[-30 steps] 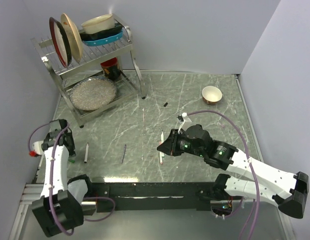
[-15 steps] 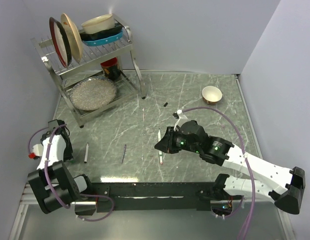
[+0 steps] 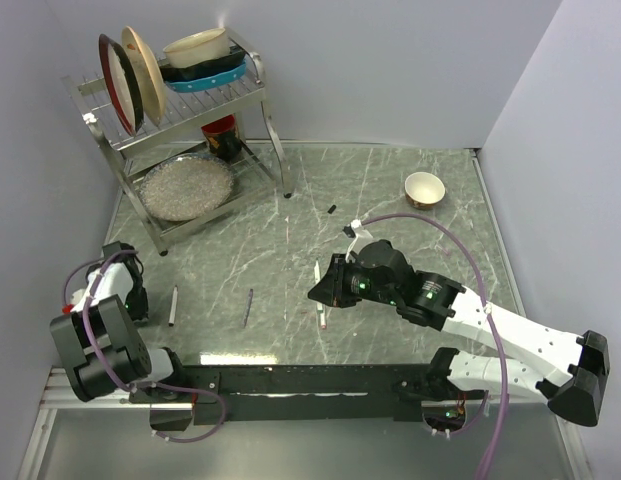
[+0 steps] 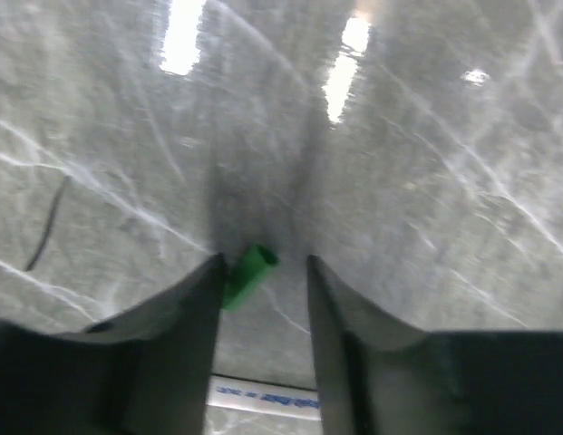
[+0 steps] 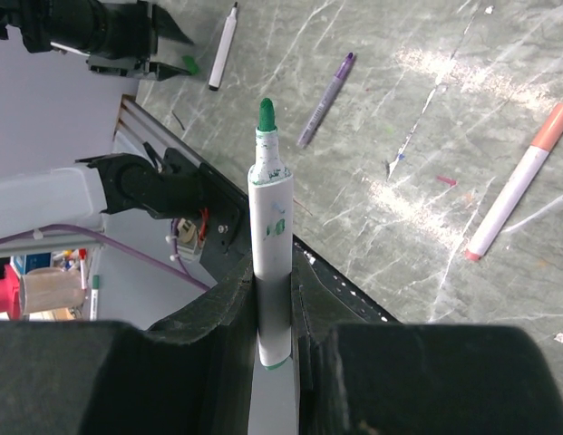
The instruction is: Insert the pens into the pen caps
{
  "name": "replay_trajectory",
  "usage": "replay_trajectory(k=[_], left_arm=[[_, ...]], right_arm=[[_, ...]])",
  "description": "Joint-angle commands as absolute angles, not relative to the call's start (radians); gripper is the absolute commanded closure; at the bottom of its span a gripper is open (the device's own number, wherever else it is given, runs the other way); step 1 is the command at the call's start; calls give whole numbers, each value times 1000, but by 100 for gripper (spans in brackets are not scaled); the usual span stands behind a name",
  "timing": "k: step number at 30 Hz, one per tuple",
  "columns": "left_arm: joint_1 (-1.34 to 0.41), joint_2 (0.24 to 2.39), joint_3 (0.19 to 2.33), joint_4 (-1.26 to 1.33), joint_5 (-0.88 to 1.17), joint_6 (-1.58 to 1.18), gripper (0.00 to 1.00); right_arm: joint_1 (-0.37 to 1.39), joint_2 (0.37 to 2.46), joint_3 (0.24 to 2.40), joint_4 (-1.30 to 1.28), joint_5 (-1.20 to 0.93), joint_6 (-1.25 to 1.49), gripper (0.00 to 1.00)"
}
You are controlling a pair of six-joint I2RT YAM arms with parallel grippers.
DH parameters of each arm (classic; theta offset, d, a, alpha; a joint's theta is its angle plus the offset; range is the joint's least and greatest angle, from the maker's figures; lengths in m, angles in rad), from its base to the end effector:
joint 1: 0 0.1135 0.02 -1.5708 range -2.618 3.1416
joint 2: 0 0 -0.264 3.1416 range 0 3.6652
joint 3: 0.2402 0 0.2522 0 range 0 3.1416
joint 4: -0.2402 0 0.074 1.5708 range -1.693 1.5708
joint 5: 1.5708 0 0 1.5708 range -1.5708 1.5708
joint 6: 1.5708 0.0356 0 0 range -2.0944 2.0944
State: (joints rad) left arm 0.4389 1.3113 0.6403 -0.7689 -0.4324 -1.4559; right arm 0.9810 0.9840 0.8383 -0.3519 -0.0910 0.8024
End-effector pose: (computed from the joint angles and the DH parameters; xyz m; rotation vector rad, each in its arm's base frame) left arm 0.1704 0.0965 0.1579 -2.2841 1.5931 0.4453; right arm 0.1203 0.1855 0.3049 -0.2660 2.2754 1.1255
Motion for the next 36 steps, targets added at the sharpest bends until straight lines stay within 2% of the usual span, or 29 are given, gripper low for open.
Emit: replay_trajectory(k=[1, 2, 5, 12, 16, 19, 24, 27, 29, 36], left_arm=[[443, 1351, 630, -741, -443, -1465, 67], [443, 1351, 630, -741, -445, -1462, 79], [442, 1344, 627, -738, -437, -1445, 99], [437, 1307, 673, -729, -411, -1324, 99], [384, 1304, 774, -720, -413, -1139, 99], [264, 1305, 859, -637, -402, -952, 99], [-45, 1284, 956, -467, -370, -677, 99], [-156, 1298, 991, -376, -175, -448, 99], [-251, 1307, 1011, -361, -95, -289, 99], [-517, 1380, 1012, -367, -69, 159, 99]], right_arm=[[977, 974, 888, -324, -84, 795, 100], [979, 973, 887, -319, -84, 796, 100], [977, 966, 887, -319, -84, 795, 100], [977, 910, 871, -316, -55, 784, 100], [977, 871, 870, -316, -38, 770, 100], [976, 822, 858, -324, -2, 746, 100], [976, 682, 773, -330, 133, 733, 100], [974, 593, 716, -313, 158, 746, 100], [974, 560, 700, -327, 169, 739, 100], [973, 503, 738, -419, 222, 689, 100]])
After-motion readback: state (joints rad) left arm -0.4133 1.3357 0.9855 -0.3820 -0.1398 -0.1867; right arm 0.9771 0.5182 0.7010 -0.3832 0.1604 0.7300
